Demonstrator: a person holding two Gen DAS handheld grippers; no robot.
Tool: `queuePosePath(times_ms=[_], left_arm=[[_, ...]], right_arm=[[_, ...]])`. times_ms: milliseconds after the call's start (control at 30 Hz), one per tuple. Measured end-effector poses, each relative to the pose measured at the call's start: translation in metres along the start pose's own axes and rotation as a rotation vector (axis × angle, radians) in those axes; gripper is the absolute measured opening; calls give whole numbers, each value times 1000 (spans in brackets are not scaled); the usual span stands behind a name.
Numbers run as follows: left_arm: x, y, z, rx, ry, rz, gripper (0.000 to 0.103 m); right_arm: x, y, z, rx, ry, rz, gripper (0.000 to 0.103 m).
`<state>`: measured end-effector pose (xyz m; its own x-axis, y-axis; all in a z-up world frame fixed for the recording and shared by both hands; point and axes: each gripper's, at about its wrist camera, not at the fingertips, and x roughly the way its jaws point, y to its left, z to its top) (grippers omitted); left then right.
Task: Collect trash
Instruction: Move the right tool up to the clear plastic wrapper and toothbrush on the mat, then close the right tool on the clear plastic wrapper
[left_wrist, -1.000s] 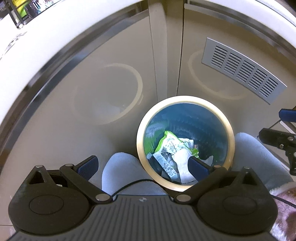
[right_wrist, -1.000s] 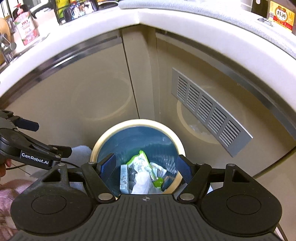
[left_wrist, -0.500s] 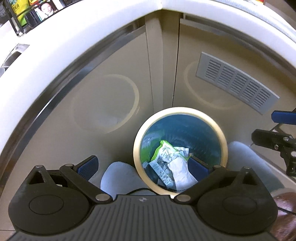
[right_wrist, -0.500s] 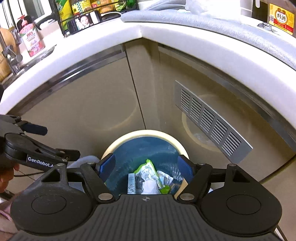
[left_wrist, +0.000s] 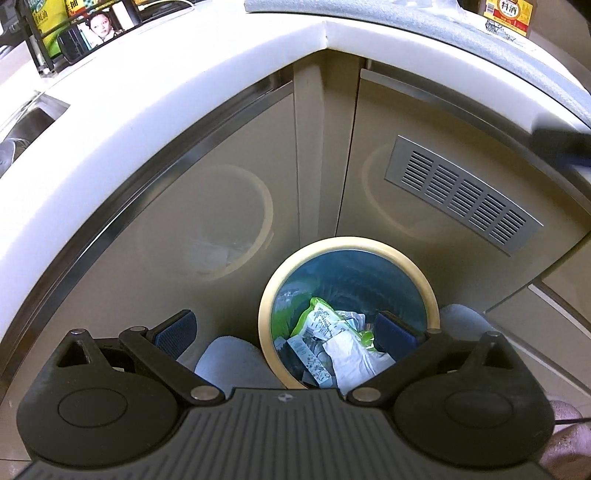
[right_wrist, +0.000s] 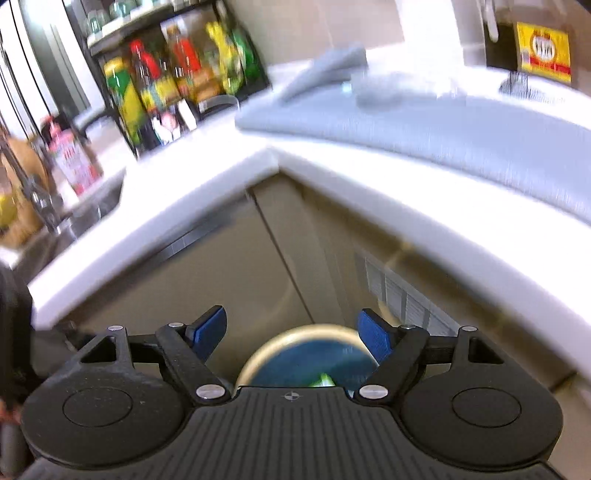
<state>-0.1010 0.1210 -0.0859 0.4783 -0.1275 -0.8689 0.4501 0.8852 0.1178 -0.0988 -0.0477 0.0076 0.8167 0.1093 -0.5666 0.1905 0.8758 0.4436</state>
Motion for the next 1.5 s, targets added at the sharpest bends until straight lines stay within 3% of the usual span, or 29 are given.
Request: queuePosePath(times_ms=[133,333,533,800,1100,1500], left_arm=[[2,1,4,-7,9,0,103],[6,0,7,-3,22,5,103],[4,2,11,-15,20,4,103],[1,8,14,-35,26,5,103],[3,10,18,-45,37,2,103],[8,7,21,-37,54,0,103]], right_arm=[[-5,-7,32,-21,-110,-22,90],[11,-31,82,48,-273,-150,90],[51,-59,128,138,-330,-277,90],[107,-86,171,180,-264,-371,91],[150,-88,174,204,-154,-369,93],[174,-69,170,9,-104,-440,102]])
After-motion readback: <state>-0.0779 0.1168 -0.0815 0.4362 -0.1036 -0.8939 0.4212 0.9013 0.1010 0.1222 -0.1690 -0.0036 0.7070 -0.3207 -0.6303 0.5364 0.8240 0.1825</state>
